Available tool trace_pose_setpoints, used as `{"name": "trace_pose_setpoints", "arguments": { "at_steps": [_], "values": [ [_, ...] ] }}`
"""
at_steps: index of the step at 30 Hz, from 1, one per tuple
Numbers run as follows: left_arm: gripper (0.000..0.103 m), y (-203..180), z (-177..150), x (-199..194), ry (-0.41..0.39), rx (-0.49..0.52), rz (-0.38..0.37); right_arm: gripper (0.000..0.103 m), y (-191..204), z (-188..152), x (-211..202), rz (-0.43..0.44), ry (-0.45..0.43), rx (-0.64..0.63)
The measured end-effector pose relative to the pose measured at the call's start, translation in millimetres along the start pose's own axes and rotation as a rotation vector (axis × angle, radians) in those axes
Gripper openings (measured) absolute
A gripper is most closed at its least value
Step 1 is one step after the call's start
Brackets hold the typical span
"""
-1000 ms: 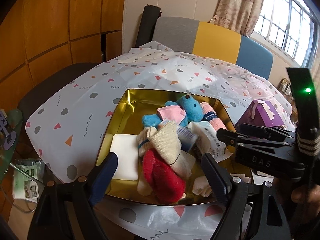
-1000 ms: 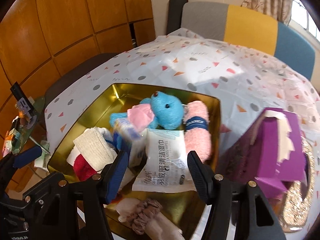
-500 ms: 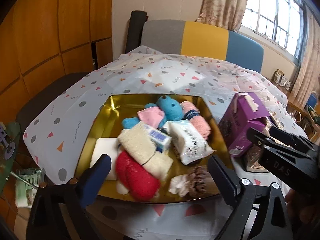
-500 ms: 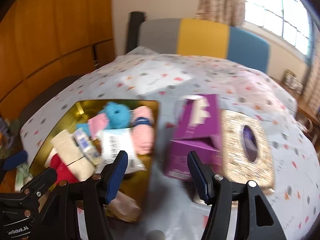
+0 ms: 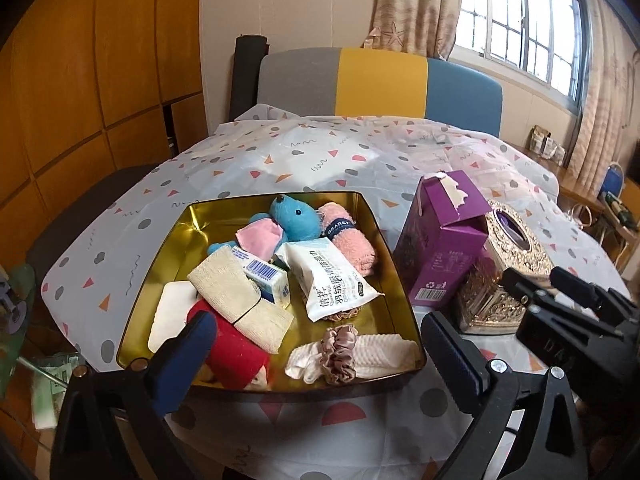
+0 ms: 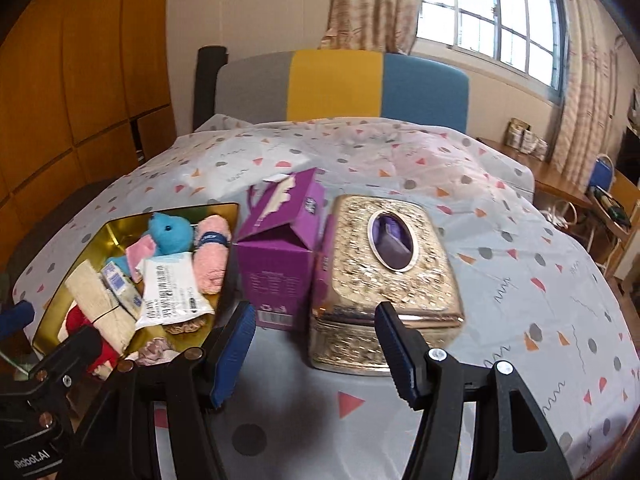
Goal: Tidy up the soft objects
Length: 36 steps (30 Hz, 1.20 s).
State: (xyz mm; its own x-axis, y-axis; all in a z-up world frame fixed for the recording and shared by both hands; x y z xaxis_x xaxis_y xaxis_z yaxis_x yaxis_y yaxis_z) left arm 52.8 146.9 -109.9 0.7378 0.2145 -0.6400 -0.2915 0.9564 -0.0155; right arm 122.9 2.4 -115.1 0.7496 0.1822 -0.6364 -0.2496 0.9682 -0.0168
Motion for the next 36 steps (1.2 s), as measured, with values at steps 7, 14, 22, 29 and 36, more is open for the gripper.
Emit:
{"name": "trace_pose_setpoints", "arguments": {
  "at_steps": [7, 14, 22, 29, 36],
  "values": [
    [0.103, 4.9, 11.0, -11.2, -0.049, -0.014, 0.016, 0.063, -20.8, 5.7, -7.4, -0.021, -0.014, 0.060],
    [0.103, 4.6, 11.3, -12.1, -0.045, -0.011, 0.027, 0.063, -25.9, 7.4, -13.7, -0.026, -0.022, 0.072],
    [0.103, 9.1, 7.5, -8.7, -0.033, -0.024, 0.053, 0.063, -5.5, 3.1, -11.7, 0.006, -0.019, 0.025],
    [0.103, 16.6, 7.0, -6.6, -0.029, -0.046, 0.065, 0.063, 3.7, -0.7, -7.1, 0.021, -0.003, 0.012],
    [0.103, 19.3, 7.4, -5.7, -0.029, -0.056, 0.066, 0.063, 6.7, -0.6, -6.2, 0.024, 0.000, 0.002]
  ]
}}
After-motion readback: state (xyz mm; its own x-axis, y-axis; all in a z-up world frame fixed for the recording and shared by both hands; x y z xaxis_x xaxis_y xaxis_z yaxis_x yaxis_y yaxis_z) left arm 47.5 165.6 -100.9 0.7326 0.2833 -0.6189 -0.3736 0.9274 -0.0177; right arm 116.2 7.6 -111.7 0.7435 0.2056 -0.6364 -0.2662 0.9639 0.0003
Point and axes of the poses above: each gripper's, at about its wrist camera, not at the fingertips, and x roughly the way its jaws point, y to its left, z to its top, the point moved 8 cm from there along x, roughly the way its jaws point
